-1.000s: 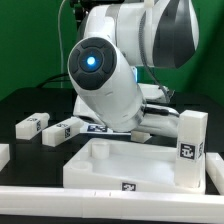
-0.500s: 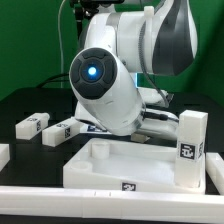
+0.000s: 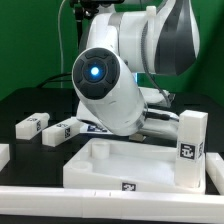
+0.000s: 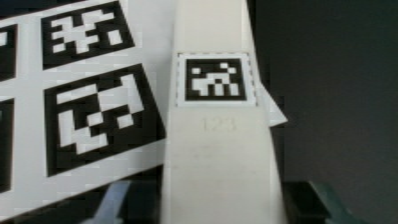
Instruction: Assemble desk
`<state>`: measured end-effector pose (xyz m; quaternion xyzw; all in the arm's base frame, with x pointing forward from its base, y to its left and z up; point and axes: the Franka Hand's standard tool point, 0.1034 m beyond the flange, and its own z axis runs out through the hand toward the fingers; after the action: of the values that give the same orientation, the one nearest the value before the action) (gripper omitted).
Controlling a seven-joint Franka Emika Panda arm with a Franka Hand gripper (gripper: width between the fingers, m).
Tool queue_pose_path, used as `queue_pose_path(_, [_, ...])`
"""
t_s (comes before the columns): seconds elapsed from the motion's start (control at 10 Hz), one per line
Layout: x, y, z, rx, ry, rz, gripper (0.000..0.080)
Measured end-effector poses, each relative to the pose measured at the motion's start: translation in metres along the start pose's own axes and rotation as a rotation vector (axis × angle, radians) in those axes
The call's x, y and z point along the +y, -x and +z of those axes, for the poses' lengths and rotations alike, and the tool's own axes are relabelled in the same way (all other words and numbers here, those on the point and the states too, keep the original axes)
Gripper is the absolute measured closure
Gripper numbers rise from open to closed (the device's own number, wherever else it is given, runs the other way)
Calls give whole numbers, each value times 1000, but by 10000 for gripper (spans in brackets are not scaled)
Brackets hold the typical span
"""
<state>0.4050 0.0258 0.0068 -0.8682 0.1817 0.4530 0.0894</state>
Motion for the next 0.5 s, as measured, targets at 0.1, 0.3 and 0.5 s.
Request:
queue_pose_path(0.1, [0, 1, -4, 6, 0, -4, 511])
queue_pose_path(0.3, [4, 10, -31, 27, 12, -55, 511])
queue_pose_path(0.5, [1, 27, -71, 70, 16, -93, 509])
